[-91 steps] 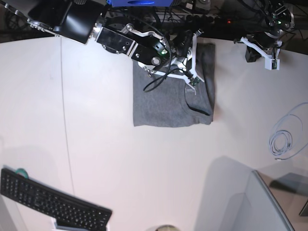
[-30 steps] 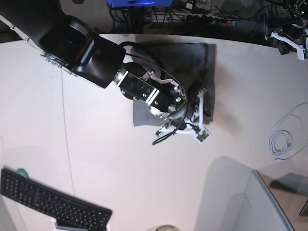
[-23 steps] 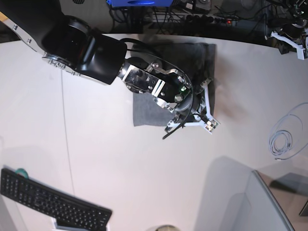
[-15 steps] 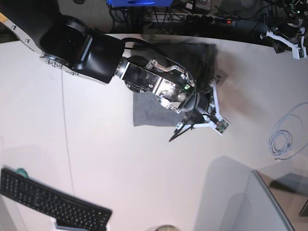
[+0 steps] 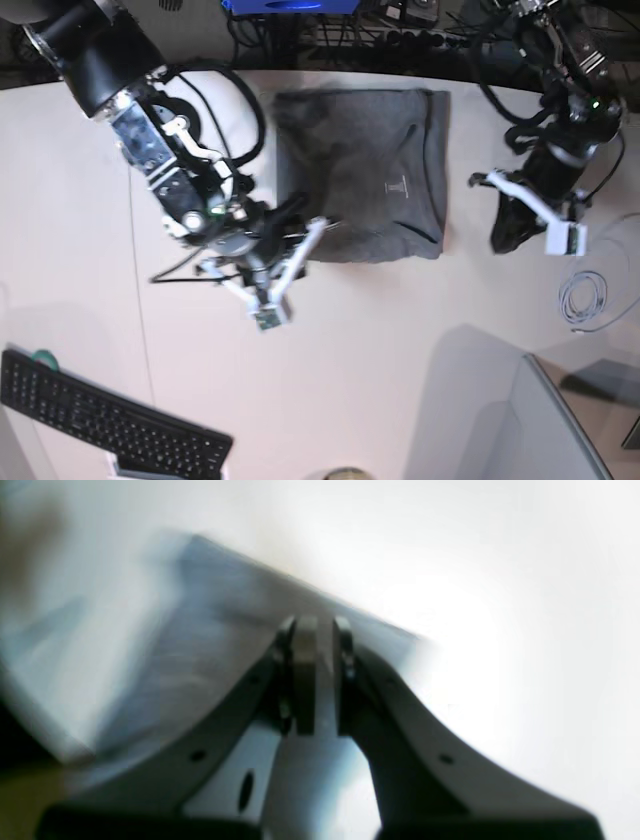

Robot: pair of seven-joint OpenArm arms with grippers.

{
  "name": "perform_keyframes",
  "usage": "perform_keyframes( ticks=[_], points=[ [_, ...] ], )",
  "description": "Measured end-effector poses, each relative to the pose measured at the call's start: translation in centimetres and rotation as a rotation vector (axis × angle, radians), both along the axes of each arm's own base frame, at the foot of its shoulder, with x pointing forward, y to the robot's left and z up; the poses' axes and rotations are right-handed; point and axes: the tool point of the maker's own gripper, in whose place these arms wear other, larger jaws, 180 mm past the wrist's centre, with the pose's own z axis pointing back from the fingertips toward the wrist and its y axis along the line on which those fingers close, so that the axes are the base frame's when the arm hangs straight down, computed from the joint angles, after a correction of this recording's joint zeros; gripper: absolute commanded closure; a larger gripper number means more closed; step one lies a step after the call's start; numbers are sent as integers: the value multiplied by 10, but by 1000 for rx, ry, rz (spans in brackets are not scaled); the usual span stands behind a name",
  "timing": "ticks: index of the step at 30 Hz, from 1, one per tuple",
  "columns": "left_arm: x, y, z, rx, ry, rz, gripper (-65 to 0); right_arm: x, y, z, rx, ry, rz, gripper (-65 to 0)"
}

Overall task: Layout the t-shirt on the table in an organized manner, then fold the t-shirt properly
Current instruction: 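Flatten the shirt's folded edge with the right gripper, then withdraw it, then move the left gripper to the shirt's side edge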

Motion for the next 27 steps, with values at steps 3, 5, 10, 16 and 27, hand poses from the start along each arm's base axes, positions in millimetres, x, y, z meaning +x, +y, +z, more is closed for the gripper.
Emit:
perform_keyframes(
  ticks=[3, 5, 10, 16, 27],
  points=[
    [29, -34, -6, -26, 3, -92, 0, -6, -60, -22, -33, 53, -157, -50],
    [48, -54, -18, -47, 34, -134, 0, -21, -74, -36, -30, 108, -198, -50],
    [61, -64, -61, -72, 150, -118, 0, -33, -100, -43, -52, 128, -234, -50],
    [46, -58, -112, -109, 205, -65, 0, -34, -98, -29, -39, 88, -222, -50],
    [32, 14, -109, -104, 160, 139, 0, -36, -99, -31, -42, 94, -222, -50]
  ],
)
